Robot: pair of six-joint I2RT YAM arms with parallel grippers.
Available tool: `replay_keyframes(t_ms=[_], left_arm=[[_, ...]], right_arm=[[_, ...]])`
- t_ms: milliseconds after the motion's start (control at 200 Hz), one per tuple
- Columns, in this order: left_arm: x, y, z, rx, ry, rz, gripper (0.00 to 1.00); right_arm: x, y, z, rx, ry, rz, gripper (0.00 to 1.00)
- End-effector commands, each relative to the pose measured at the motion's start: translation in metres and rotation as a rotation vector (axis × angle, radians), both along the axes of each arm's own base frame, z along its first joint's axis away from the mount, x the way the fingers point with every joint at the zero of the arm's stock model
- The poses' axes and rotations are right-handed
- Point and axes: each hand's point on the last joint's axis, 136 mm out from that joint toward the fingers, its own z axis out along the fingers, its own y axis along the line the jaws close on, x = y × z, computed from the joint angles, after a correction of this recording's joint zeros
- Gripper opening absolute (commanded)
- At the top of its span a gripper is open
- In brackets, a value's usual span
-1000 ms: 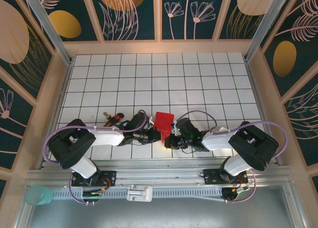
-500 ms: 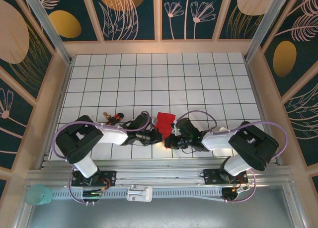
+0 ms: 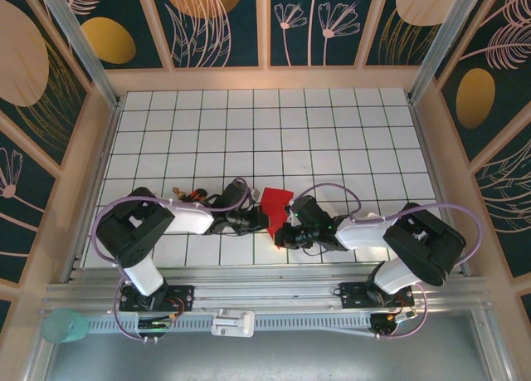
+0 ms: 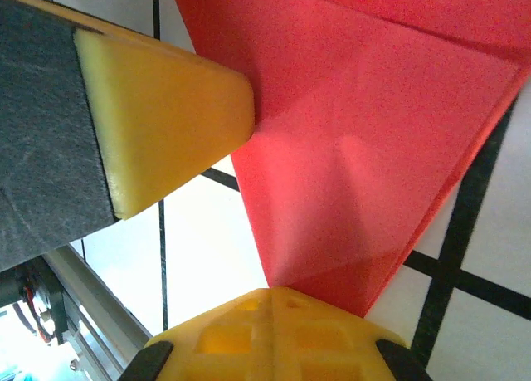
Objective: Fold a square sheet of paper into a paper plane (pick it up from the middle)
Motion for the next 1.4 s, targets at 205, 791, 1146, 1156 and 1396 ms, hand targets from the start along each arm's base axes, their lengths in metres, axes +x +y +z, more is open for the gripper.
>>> replay_keyframes(t_ms=[205,791,1146,1156,1396], left_arm=[[0.036,0.035,-0.023,0.073,-0.020,0.063,0.00],[0.050,0.054,0.029,-0.073,-0.149,0.128,0.13],[0.017,0.041,0.054,-0.192,-0.183,0.094,0.37],[0.017,0.041,0.055,-0.195,-0.186,0.093,0.37],[0.017,0.037,0.052,-0.206,-0.176,0.079,0.45]], right_arm=[[-0.038,-0.065,-0.053,-0.309,0.149,-0.038,0.00],[-0.029,-0.051,-0.039,-0.259,0.081,0.011,0.00],[0.015,0.000,0.052,0.073,-0.183,0.073,0.01],[0.017,0.000,0.053,0.077,-0.186,0.067,0.01],[0.053,-0.007,0.045,0.041,-0.180,-0.024,0.05]])
